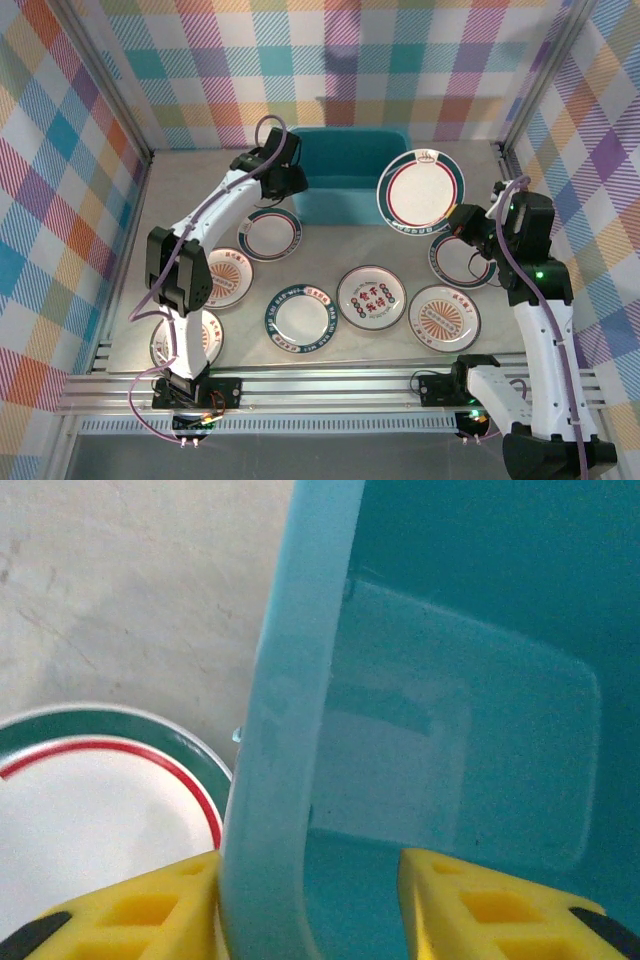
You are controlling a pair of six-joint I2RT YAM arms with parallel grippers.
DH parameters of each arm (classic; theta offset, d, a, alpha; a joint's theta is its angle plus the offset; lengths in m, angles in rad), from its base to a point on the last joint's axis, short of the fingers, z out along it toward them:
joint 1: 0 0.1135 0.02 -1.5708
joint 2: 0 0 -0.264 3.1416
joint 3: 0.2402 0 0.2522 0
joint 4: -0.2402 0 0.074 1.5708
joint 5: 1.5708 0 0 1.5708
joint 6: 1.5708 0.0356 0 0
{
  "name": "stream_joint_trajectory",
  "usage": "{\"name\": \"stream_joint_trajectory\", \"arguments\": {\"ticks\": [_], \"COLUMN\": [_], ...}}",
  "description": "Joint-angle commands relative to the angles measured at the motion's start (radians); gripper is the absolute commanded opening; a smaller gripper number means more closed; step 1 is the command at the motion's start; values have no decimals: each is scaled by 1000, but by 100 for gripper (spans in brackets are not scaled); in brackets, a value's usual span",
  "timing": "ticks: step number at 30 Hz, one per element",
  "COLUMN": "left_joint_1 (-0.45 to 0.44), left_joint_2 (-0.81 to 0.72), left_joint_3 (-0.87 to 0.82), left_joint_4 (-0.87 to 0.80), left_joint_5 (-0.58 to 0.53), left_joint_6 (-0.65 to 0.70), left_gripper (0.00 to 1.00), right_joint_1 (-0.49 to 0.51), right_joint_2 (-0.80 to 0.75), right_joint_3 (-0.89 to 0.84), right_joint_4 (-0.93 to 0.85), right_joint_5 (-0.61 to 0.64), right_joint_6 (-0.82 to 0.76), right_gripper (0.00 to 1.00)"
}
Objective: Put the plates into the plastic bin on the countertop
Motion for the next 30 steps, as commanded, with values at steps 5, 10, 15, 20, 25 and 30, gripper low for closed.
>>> {"name": "stream_joint_trajectory", "arguments": {"ticks": [5, 10, 15, 20, 25, 30], "left_joint_1": [-40, -63, -88, -115, -131, -131], "left_joint_2": [-77, -83, -102, -135, -167, -184], "left_joint_3": [-56, -53, -71, -112, -162, -168], "left_joint_4": [15, 1, -5, 10, 42, 35], "left_joint_5": [38, 57, 56, 61, 66, 42], "left_joint_6": [-103, -143, -187, -236, -272, -243], "left_gripper": [38, 37, 35, 35, 35, 38], "right_joint_1": [-6, -6, -6, -5, -4, 37], "right_joint_2": [-22, -28, -23, 24, 169, 350], "right_joint_3": [7, 15, 25, 67, 163, 317], "right_joint_4": [30, 30, 36, 63, 95, 67], "right_joint_5": [-26, -27, -36, -75, -190, -214], "right_joint_6": [-22, -27, -28, -27, -15, -62], "right_gripper": [0, 0, 0, 0, 0, 0]}}
